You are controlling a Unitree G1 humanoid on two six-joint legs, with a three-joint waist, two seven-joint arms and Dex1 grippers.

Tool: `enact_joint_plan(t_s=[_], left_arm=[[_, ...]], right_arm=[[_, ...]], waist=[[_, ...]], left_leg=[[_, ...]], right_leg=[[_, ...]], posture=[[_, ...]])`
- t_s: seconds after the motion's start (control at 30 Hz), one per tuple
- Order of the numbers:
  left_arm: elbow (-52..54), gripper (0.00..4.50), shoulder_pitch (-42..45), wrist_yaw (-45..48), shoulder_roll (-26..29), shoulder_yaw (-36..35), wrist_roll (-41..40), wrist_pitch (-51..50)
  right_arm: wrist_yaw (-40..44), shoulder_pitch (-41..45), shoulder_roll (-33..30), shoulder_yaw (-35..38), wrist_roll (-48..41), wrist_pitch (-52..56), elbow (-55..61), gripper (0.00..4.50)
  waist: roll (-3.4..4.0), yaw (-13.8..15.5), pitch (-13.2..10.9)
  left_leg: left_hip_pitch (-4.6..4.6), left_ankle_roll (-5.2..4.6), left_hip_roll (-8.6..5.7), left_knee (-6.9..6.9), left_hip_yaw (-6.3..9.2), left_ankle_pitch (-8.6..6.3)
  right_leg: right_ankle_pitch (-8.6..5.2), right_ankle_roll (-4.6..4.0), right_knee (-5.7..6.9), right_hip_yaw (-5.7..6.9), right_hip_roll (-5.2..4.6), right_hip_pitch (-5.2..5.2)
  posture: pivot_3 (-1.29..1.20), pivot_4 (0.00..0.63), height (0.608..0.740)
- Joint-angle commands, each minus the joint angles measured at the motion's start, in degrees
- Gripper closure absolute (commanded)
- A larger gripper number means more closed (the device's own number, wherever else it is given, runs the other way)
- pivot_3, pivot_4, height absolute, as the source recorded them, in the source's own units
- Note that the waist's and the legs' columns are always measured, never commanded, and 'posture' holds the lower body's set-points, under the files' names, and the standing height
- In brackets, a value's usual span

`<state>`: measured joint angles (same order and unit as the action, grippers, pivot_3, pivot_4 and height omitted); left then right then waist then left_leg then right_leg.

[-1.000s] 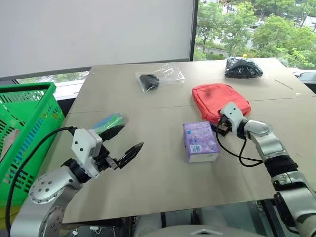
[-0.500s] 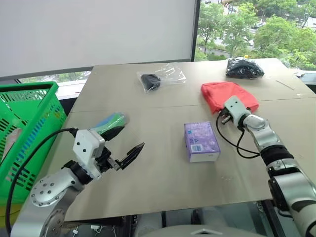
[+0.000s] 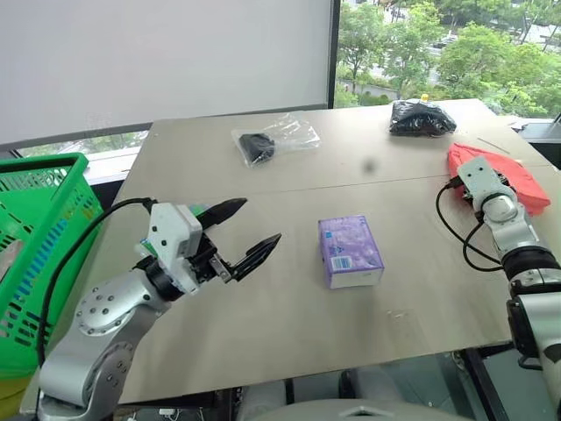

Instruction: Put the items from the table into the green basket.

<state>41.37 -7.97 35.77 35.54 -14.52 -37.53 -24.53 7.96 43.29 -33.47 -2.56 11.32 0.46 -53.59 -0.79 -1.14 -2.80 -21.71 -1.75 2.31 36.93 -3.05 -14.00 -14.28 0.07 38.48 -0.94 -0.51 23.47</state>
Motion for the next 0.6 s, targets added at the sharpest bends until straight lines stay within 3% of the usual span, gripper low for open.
enact_joint_plan(t_s=[0.03, 0.07, 0.23, 0.37, 0.6], left_arm=[[-1.8, 0.0, 1.3, -2.8, 1.1, -1.5, 3.6, 0.0], [-3.1, 0.0, 1.7, -4.2, 1.3, -1.9, 5.9, 0.1], [-14.0, 0.0, 3.4, -12.7, 2.7, -2.5, 19.2, 0.2], [-24.3, 0.0, 4.9, -14.2, 5.4, 0.0, 28.0, 3.8], [-47.3, 0.0, 13.1, -4.6, 10.9, 7.8, 35.2, 15.4]], right_arm=[[9.5, -1.1, 2.5, 3.9, -9.0, -0.7, 12.6, 0.5], [14.1, -2.4, 3.5, 4.4, -12.5, 0.9, 17.2, 0.05], [39.3, -13.4, 3.7, 2.4, -33.2, 16.6, 46.4, 0.05], [44.1, -16.1, 2.5, 1.6, -44.5, 30.5, 61.5, 0.05], [44.0, -16.3, 2.0, -1.1, -48.9, 40.8, 69.6, 0.05]], waist=[[0.0, 0.0, 0.0], [0.01, 0.1, 0.0], [0.09, 0.9, 0.1], [0.09, 1.6, 0.1], [-0.06, 2.1, 0.1]], left_leg=[[0.01, 0.0, 0.01, 0.0, 0.01, 0.0], [0.02, 0.0, 0.02, 0.0, 0.03, 0.0], [0.01, -0.01, 0.2, 0.0, 0.23, 0.0], [-0.09, -0.01, 0.36, 0.01, 0.24, -0.01], [-0.08, 0.0, 0.23, 0.08, 0.21, -0.01]], right_leg=[[0.0, 0.0, 0.02, 0.0, 0.01, 0.0], [0.0, 0.01, 0.05, 0.02, 0.03, 0.0], [-0.02, 0.0, 0.1, 0.19, 0.21, 0.0], [-0.02, -0.01, 0.05, 0.14, 0.21, 0.03], [-0.04, -0.05, 0.06, 0.23, 0.12, 0.04]], posture=[[0.08, 0.0, 0.74], [0.07, 0.0, 0.74], [0.06, 0.0, 0.74], [0.06, 0.0, 0.74], [0.07, 0.0, 0.74]])
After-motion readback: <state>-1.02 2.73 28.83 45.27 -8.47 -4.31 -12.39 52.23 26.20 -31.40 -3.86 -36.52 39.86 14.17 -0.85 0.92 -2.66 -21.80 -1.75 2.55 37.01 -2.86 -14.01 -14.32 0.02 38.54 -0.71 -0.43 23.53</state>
